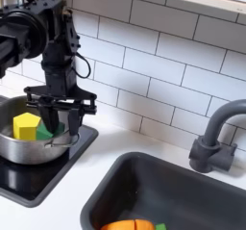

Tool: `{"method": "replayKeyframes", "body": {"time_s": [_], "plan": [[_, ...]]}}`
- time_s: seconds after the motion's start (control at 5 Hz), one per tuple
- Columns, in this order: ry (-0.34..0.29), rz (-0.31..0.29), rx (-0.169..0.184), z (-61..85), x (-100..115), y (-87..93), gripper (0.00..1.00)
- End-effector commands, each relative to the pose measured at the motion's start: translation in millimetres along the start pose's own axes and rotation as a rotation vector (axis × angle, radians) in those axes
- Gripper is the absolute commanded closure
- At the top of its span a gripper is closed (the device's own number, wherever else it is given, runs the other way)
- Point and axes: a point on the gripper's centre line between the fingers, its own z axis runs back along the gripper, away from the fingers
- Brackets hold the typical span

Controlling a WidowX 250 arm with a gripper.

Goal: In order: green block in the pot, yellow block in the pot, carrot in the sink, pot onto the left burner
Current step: 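Slide the pot onto the left burner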

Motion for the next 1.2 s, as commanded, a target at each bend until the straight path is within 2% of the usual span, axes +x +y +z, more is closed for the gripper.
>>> {"method": "replayKeyframes", "body": {"time_s": [0.0,0.6,0.8,1.0], "plan": [[0.003,-0.004,-0.001,-1.2,-1.7,-0.2,1.00],[0.011,-0.009,0.003,0.0,0.0,5.8,1.00],[0.019,-0.009,0.004,1.5,2.2,11.1,1.00],[0.013,0.010,0.005,2.9,7.3,24.3,1.00]]}}
